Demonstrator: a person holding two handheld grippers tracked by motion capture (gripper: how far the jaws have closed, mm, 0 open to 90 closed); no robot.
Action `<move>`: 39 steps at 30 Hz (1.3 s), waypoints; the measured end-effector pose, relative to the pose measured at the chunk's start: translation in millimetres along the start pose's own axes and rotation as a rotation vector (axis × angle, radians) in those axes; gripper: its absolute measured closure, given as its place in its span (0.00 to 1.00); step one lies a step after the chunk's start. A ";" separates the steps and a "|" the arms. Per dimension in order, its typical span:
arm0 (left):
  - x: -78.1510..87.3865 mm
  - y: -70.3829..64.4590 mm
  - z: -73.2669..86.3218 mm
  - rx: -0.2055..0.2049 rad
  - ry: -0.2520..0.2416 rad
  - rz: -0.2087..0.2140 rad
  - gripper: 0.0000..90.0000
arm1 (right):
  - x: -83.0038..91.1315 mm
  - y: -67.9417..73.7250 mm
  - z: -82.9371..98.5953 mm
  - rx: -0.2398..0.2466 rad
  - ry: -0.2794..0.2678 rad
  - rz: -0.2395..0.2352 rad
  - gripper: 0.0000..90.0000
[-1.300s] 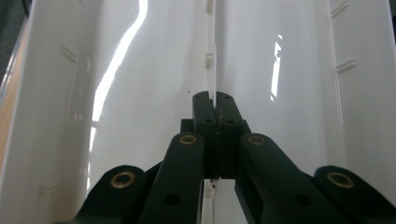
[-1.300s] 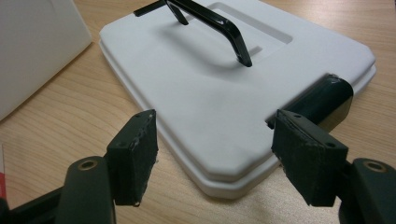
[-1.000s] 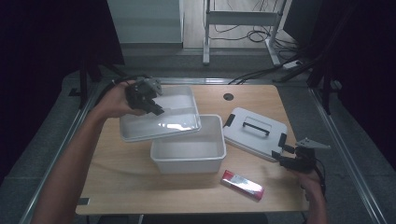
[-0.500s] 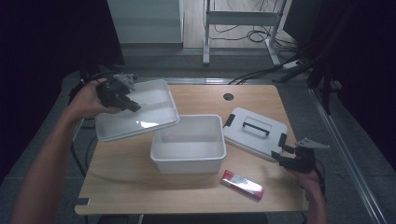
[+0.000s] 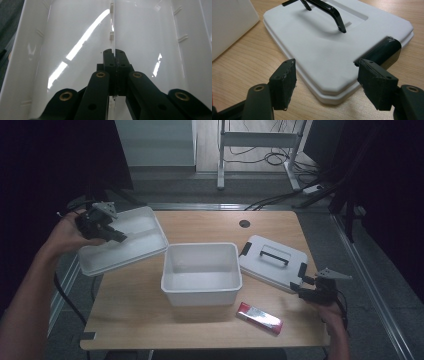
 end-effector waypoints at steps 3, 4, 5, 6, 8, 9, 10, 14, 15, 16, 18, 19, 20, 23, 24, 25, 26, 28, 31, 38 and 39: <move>-1.0 2.4 7.5 0.017 0.003 -0.002 1.00 | -1.1 0.4 0.4 0.004 0.002 0.000 0.34; -1.6 3.2 9.5 0.019 0.001 -0.003 1.00 | -1.3 0.6 0.4 0.003 0.004 0.000 0.34; -2.7 4.2 12.1 0.027 0.000 0.000 1.00 | -1.5 0.6 0.5 0.006 0.005 -0.001 0.34; -4.6 5.5 15.2 0.031 0.001 0.003 1.00 | -1.7 0.7 0.6 0.006 0.005 -0.001 0.34; -6.1 6.2 17.1 0.034 -0.001 0.002 1.00 | -1.8 0.7 0.7 0.006 0.006 -0.001 0.34; -10.8 8.0 22.3 0.041 0.003 0.004 1.00 | -1.7 0.4 0.8 0.006 0.007 -0.001 0.34; -12.4 8.6 23.9 0.042 0.003 0.003 1.00 | -1.6 0.2 0.9 0.005 0.007 0.000 0.34; -27.7 11.3 34.5 0.059 0.000 0.018 1.00 | -1.5 0.1 1.0 0.005 0.007 0.000 0.34; -31.6 11.7 36.5 0.064 0.005 0.020 1.00 | -1.4 0.1 1.0 0.007 0.006 0.001 0.34; -36.9 12.4 39.3 0.069 0.009 0.028 1.00 | -1.3 0.0 0.9 0.008 0.007 0.000 0.34; -47.5 13.8 44.4 0.080 0.012 0.042 1.00 | -1.2 -0.1 1.0 0.006 0.008 0.001 0.34; -53.1 14.1 46.9 0.090 0.009 0.054 1.00 | -1.2 -0.1 1.0 0.006 0.008 0.001 0.34; -60.2 14.9 49.8 0.092 0.012 0.060 1.00 | -1.3 0.0 1.1 0.007 0.009 0.001 0.34; -78.6 16.3 56.5 0.106 0.031 0.085 1.00 | -1.7 0.3 1.0 0.007 0.010 0.003 0.34; -84.7 16.5 58.9 0.103 0.036 0.089 1.00 | -1.6 0.3 1.0 0.008 0.010 0.002 0.34; -91.9 16.7 61.8 0.109 0.038 0.096 1.00 | -1.6 0.3 1.0 0.008 0.010 0.003 0.34; -91.9 16.7 61.8 0.109 0.038 0.096 1.00 | -1.6 0.3 1.0 0.008 0.010 0.003 0.34; -103.0 16.6 66.2 0.116 0.041 0.107 1.00 | -1.3 0.0 1.1 0.008 0.010 0.004 0.34; -120.7 16.0 72.5 0.123 0.050 0.131 1.00 | -1.3 0.0 1.2 0.008 0.010 0.004 0.34; -150.6 13.1 81.8 0.131 0.073 0.163 1.00 | -1.7 0.6 1.3 0.014 0.013 0.005 0.34; -152.9 12.8 82.6 0.132 0.074 0.166 1.00 | -1.7 0.5 1.3 0.014 0.012 0.006 0.34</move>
Point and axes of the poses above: each handheld gripper's, and its own axes: x roughly backward along the jaws, z roughly out of its underside, y roughly to its left, the point moved 1 cm from there along -x, roughly forward along the jaws, and after that the axes turned 4 degrees about z, right-handed, at the moved point
